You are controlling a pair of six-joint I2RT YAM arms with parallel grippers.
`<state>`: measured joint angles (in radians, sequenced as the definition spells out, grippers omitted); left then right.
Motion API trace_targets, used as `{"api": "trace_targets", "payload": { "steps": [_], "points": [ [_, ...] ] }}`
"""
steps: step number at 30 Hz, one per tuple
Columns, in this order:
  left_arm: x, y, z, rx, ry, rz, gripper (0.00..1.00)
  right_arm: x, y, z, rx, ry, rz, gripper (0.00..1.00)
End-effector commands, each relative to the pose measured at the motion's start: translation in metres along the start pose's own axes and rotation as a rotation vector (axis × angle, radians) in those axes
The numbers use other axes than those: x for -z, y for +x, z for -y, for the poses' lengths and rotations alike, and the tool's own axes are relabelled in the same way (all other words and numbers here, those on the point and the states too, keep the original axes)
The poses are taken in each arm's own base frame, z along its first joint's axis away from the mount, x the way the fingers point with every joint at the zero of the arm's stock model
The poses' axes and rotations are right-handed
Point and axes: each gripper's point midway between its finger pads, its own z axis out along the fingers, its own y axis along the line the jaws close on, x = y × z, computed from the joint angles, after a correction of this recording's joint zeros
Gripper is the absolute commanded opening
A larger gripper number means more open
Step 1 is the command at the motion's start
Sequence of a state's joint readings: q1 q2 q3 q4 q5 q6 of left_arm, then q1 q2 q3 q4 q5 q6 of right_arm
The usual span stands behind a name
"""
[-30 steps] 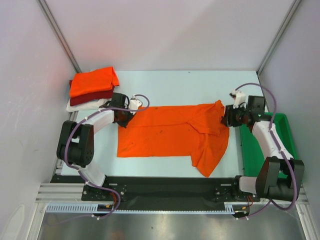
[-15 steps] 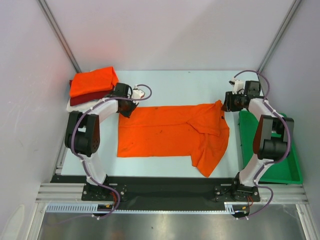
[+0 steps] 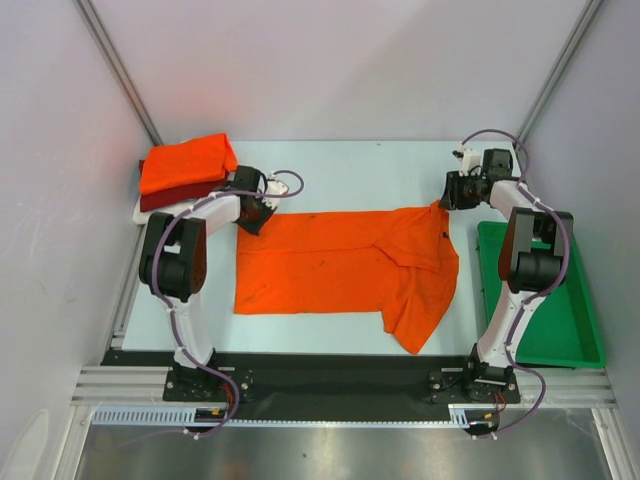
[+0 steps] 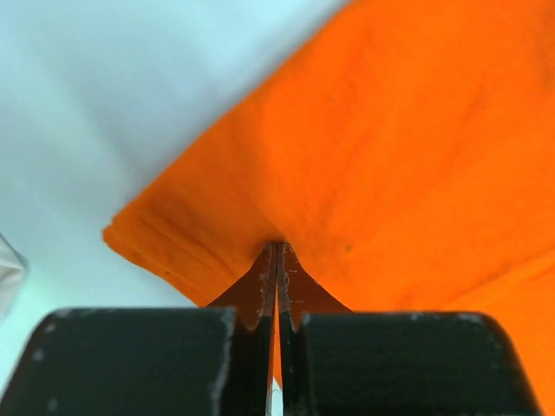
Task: Fold and stack the t-shirts
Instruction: Fold the tshirt
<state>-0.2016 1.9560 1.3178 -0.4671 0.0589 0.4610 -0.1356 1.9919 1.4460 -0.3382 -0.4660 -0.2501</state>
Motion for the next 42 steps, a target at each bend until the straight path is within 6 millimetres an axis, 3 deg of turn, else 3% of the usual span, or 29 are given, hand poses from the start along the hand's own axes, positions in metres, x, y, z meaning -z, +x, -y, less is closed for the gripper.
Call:
{"api": "trace_targets", "payload": {
  "steps": [1,8,17,35,42],
  "points": [
    [0.000,-0.012,-0.023,0.021,-0.077,0.017,0.00,-0.011,-0.001,-0.013,0.030,-0.050,-0.011,0.42],
    [-0.008,-0.010,-0.023,0.022,-0.071,0.002,0.01,-0.024,0.005,-0.015,0.032,-0.063,-0.031,0.36],
    [-0.012,-0.012,-0.025,0.025,-0.070,0.000,0.00,-0.019,0.004,-0.001,0.033,0.001,-0.029,0.01],
    [-0.022,-0.010,-0.046,0.073,-0.112,-0.026,0.01,0.000,0.012,0.018,0.050,0.090,-0.038,0.00],
    [-0.024,-0.021,-0.049,0.065,-0.114,-0.012,0.01,-0.010,0.015,0.021,0.056,0.093,-0.048,0.08]
  ]
}}
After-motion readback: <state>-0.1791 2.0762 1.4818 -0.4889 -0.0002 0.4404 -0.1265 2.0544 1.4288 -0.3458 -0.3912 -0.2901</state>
